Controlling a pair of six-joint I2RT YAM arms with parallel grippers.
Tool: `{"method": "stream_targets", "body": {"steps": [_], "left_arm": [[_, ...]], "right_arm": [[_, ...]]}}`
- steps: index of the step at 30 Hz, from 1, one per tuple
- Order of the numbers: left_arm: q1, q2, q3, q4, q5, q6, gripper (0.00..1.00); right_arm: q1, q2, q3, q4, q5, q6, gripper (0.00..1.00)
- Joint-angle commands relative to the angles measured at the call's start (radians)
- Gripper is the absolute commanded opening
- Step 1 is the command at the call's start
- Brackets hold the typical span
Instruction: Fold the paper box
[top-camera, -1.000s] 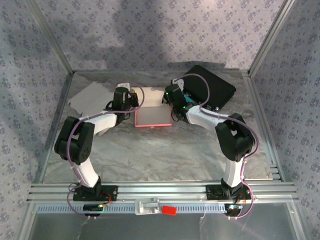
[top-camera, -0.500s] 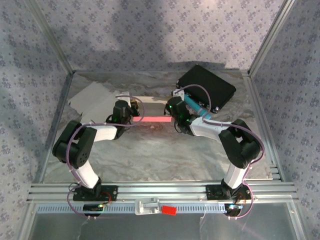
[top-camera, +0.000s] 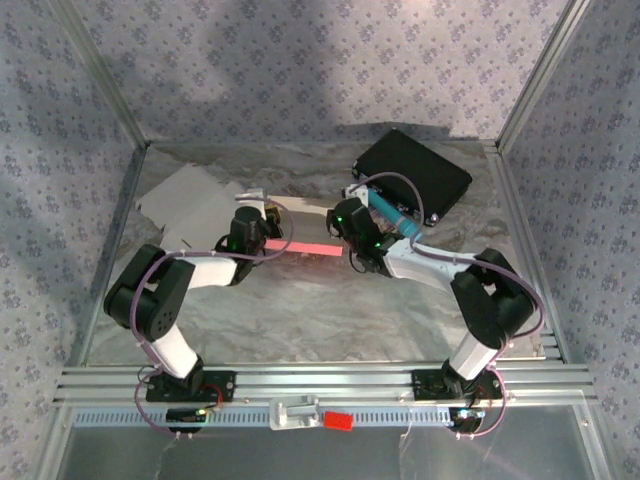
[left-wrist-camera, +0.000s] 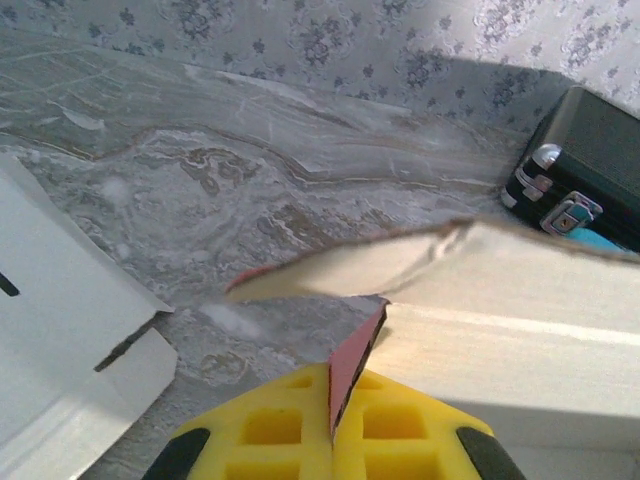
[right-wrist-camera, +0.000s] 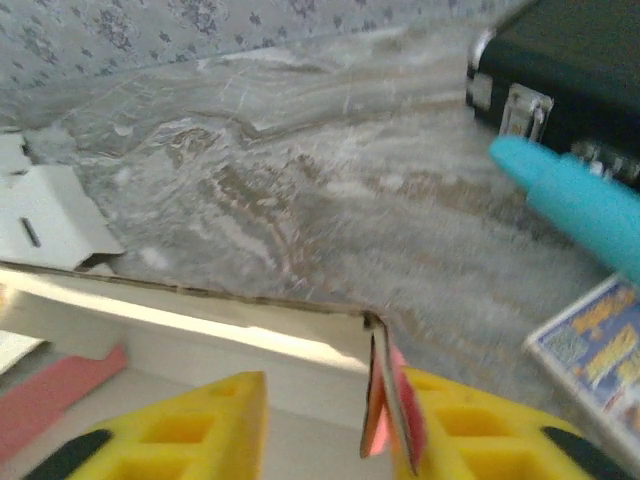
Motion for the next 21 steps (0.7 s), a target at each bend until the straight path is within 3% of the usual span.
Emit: {"method": "stream_targets", "body": {"steps": [1, 6, 11, 16, 21], "left_arm": [[-0.017, -0.031, -0.007, -0.012, 0.034, 0.016, 0.00], [-0.022, -0.025, -0.022, -0.011, 0.036, 0.027, 0.00], [-0.031, -0.025, -0.035, -0.003, 0.035, 0.035, 0.00], [-0.040, -0.037, -0.053, 0.003, 0.034, 0.039, 0.00], [-0.057, -0.044, -0.065, -0.001, 0.034, 0.058, 0.00]], "right_arm": [[0.013, -0.082, 0.072, -0.251, -0.103, 0.183, 0.48], [0.013, -0.224, 0.077, -0.447, -0.246, 0.362, 0.62], [-0.021, -0.354, 0.115, -0.591, -0.327, 0.470, 0.65], [-0.206, -0.370, 0.200, -0.678, -0.459, 0.549, 0.65], [-0.416, -0.157, 0.415, -0.833, -0.685, 0.576, 0.66]]}}
